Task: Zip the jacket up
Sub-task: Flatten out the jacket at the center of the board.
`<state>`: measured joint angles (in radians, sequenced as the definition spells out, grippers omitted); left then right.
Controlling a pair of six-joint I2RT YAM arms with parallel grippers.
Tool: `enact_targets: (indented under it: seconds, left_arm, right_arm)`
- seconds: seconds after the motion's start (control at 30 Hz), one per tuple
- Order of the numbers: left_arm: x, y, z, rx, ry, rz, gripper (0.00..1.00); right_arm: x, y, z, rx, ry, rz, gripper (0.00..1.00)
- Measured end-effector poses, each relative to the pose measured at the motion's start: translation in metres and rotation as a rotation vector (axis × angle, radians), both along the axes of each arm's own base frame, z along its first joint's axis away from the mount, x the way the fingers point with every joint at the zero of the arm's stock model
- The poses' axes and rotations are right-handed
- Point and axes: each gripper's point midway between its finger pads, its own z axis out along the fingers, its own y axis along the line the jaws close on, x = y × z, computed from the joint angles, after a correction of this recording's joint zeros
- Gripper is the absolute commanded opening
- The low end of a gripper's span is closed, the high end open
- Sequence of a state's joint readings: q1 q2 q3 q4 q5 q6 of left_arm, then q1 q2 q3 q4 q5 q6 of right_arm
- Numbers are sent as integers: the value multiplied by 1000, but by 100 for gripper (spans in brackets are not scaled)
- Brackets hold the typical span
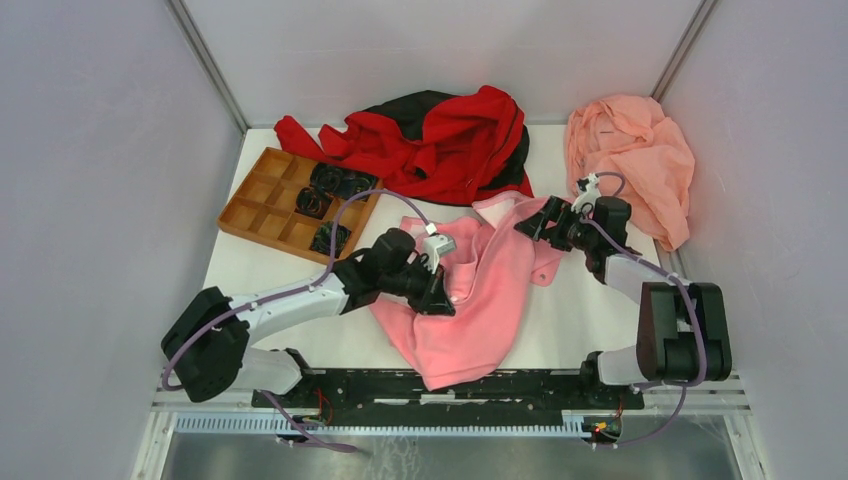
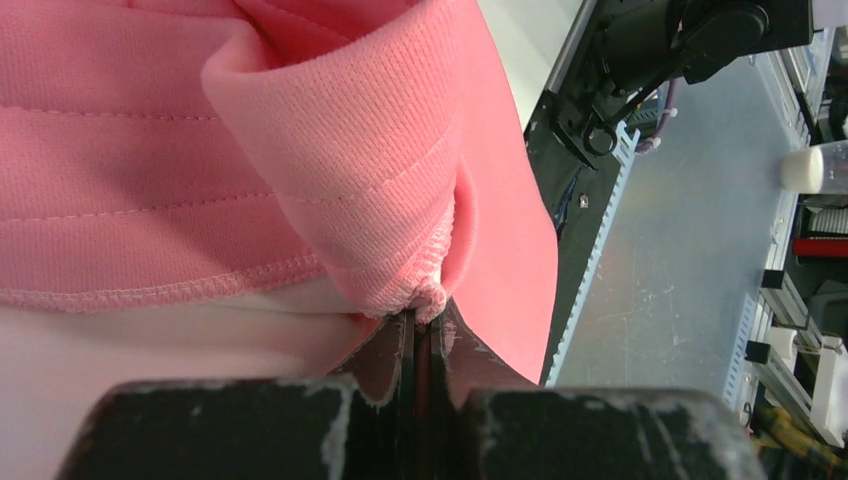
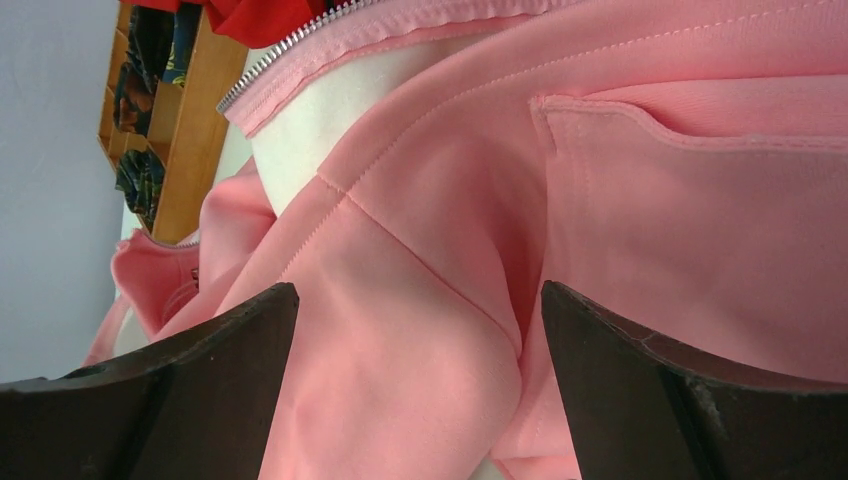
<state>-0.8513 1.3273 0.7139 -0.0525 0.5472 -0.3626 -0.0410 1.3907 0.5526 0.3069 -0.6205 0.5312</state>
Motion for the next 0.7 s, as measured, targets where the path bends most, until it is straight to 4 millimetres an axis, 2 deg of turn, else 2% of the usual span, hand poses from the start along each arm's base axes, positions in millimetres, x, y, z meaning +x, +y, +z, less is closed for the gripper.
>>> enact_targets:
  seconds: [0.23,0.33,0.4,0.47,0.53,0.57,0.63,0.7]
  left_arm:
    - [-8,-1,-5,-6,5,-25,3]
    - [-10,-1,-6,-5,9,-31,3]
    - [-11,-1,-6,-5,9,-33,3]
    - [-12,-1,-6,-6,11,-36,3]
    - [-12,-1,-6,-5,13,-36,3]
    - [-12,0,-7,-3,14,-36,3]
    - [-11,0,-7,0,12,-33,3]
    - [-10,0,-7,6,7,-24,3]
  right_arm:
    - [2,14,1,49,40,4,97]
    - [3,31,0,41,50,40,96]
    - [9,41,-2,25,63,64,90]
    - [15,49,-4,5,71,82,73]
    - [19,55,-6,-18,74,102,43]
    - [21,56,-8,-31,75,112,32]
    - [23,56,-12,-55,87,123,17]
    - [24,55,-12,-80,96,140,10]
